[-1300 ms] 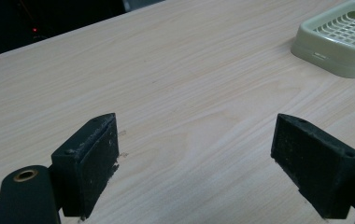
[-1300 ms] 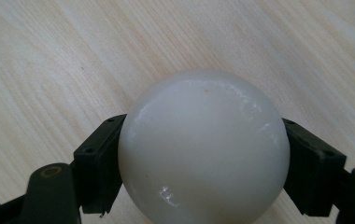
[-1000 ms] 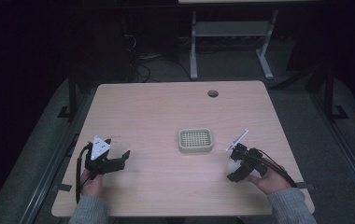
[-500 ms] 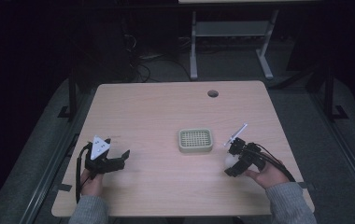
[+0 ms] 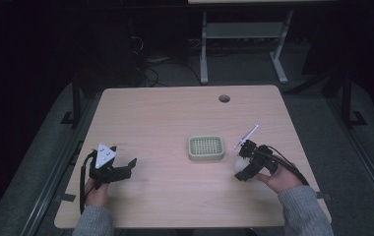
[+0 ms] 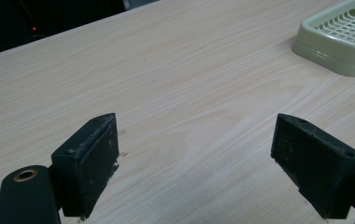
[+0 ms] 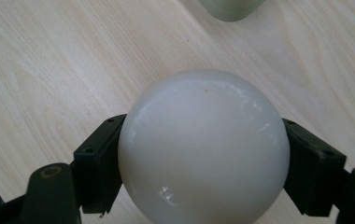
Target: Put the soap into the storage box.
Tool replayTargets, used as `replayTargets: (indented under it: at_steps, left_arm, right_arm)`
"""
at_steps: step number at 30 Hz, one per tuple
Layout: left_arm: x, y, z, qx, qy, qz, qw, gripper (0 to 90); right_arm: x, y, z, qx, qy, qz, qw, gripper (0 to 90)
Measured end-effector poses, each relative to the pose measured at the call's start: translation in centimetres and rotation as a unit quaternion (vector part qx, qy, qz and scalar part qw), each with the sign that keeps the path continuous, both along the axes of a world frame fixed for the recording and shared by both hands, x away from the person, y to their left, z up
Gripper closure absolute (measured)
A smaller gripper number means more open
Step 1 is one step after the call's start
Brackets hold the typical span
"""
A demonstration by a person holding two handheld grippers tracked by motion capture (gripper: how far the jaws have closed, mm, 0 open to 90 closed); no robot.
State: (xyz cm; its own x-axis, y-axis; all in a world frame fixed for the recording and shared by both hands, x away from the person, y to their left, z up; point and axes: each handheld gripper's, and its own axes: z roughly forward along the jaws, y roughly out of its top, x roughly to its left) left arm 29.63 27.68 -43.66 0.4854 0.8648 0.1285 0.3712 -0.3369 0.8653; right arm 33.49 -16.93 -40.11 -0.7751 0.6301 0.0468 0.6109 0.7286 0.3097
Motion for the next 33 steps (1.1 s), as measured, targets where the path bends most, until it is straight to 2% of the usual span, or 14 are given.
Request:
replayTargets:
  at_steps: [26, 33]
  left_arm:
    - [-0.2, 0.2, 0.2, 0.0, 0.0, 0.002, 1.0, 14.8]
    - [-0.2, 0.4, 0.2, -0.001, -0.002, 0.003, 1.0, 14.8]
  right_arm:
    - [2.1, 2.4, 1.8, -0.017, -0.002, 0.026, 0.9995, 23.5]
    - [2.7, 2.8, 2.2, -0.01, 0.001, 0.029, 0.9995, 23.4]
